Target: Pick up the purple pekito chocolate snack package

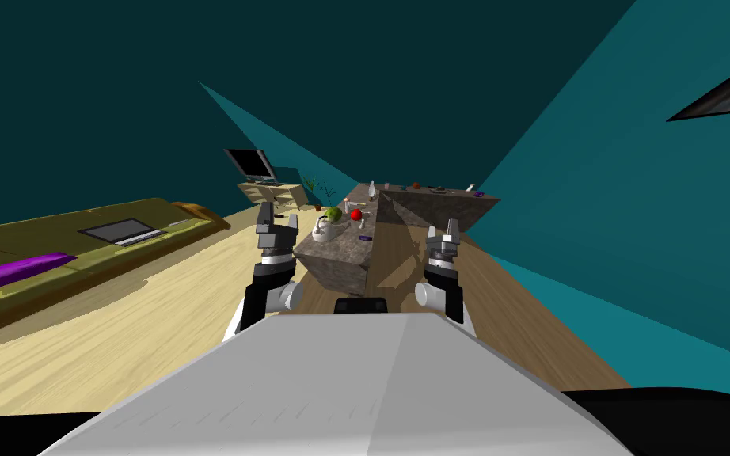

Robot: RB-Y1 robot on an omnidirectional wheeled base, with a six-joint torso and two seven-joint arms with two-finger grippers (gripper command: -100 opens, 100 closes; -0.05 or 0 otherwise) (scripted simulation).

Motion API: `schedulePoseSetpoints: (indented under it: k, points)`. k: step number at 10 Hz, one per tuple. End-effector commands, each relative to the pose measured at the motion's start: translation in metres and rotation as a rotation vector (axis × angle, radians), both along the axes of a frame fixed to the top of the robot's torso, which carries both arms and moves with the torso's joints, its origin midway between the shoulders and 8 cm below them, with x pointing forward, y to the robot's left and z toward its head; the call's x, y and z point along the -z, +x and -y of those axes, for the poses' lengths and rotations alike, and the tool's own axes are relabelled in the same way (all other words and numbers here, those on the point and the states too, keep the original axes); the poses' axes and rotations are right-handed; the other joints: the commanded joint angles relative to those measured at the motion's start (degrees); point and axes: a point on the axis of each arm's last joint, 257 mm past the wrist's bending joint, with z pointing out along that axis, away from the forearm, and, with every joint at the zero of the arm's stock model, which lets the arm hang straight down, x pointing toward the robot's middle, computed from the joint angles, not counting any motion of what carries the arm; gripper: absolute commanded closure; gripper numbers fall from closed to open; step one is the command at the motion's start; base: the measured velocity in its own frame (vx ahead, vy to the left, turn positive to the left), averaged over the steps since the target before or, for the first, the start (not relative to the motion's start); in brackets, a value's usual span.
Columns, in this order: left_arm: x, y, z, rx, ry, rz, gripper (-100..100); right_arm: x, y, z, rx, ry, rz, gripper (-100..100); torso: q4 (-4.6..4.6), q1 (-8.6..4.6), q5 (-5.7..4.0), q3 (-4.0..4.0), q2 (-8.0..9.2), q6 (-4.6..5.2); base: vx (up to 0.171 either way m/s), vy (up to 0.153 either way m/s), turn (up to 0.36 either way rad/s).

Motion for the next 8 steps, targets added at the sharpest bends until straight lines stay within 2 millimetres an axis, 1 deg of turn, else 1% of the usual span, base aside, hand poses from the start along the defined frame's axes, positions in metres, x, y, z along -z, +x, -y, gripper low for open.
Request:
schedulePoseSetpoints:
  k: [1,4,5,7,8]
  points:
    - [0.000,0.000,0.000,0.000,0.000,0.000,0,0.002,0.004,-0.005,-0.018,-0.043,-0.013,-100,0.00,0.00,0.00,0.00,0.00,0.00,-0.022,0.027,0.068]
    - [0.000,0.000,0.000,0.000,0.000,0.000,0,0.014,0.016,-0.018,-0.055,-0.154,-0.053,-100,0.04,0.20,0.04,0.10,0.17,-0.01,-0.044,0.062,0.103]
    - [0.000,0.000,0.000,0.000,0.000,0.000,0,0.014,0.016,-0.018,-0.060,-0.166,-0.055,-100,0.03,0.27,0.06,0.07,0.12,-0.02,-0.018,0.051,0.061]
    - [0.000,0.000,0.000,0.000,0.000,0.000,0,0.026,0.026,-0.027,-0.084,-0.259,-0.088,-100,0.02,0.17,0.04,0.04,0.07,-0.02,-0.020,0.057,0.176]
    - [0.000,0.000,0.000,0.000,0.000,0.000,0,0.026,0.026,-0.028,-0.089,-0.272,-0.090,-100,0.02,0.22,0.05,0.04,0.07,-0.03,-0.013,0.053,0.059]
